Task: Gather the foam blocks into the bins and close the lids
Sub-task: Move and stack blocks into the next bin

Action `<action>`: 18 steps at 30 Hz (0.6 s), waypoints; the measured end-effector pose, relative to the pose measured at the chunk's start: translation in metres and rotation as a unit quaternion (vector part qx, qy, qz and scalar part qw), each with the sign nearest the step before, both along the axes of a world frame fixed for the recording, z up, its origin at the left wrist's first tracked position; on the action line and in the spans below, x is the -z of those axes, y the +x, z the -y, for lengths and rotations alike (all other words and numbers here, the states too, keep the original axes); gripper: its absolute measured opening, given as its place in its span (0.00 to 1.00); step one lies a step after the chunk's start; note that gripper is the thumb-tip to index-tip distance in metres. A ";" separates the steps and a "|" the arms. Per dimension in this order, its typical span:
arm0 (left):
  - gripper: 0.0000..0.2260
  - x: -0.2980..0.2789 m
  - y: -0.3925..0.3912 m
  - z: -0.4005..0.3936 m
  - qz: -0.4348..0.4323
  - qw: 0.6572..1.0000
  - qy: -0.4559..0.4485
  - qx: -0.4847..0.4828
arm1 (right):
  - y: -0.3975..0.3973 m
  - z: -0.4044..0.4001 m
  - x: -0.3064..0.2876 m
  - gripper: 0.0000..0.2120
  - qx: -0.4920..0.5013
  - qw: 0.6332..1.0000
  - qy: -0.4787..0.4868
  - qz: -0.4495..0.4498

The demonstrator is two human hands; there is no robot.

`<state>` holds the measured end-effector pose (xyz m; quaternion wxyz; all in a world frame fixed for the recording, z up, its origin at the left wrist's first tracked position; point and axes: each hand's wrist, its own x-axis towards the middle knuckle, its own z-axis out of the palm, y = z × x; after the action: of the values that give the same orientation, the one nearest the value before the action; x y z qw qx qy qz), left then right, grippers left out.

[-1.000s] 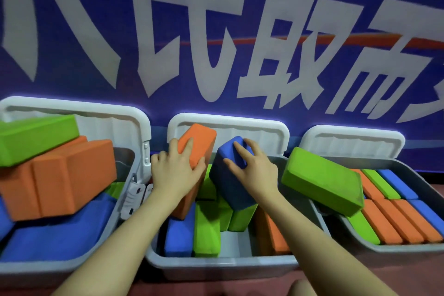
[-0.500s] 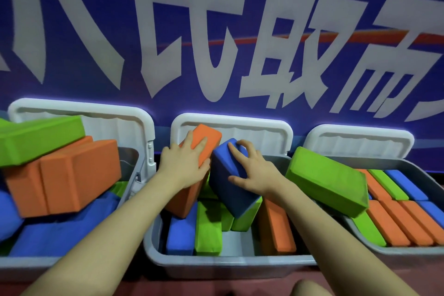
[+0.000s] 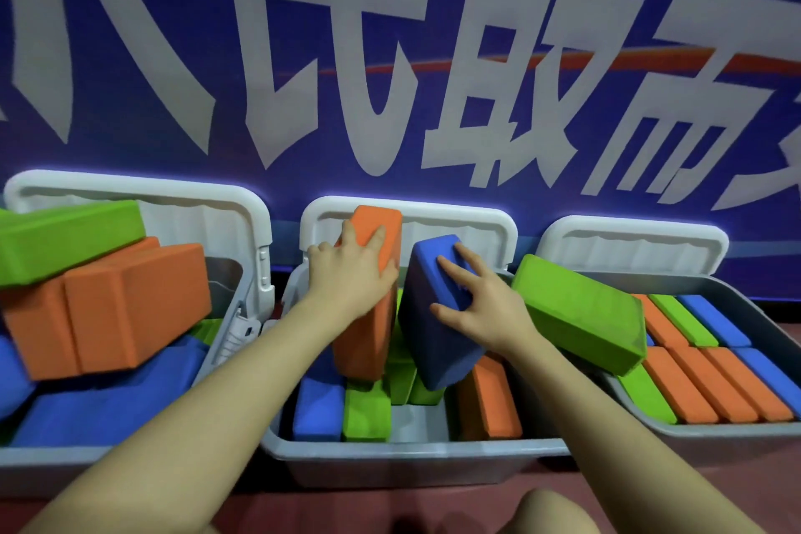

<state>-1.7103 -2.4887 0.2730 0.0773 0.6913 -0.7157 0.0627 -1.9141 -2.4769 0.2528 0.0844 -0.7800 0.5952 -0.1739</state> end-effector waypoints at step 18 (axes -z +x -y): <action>0.28 0.068 -0.069 -0.028 -0.012 0.999 0.052 0.005 | -0.039 -0.037 0.053 0.32 0.122 0.984 0.046 0.121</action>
<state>-1.7790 -2.4605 0.2048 0.0504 0.6913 -0.7206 0.0164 -1.9527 -2.4398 0.1996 0.1700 -0.6696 0.6789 -0.2487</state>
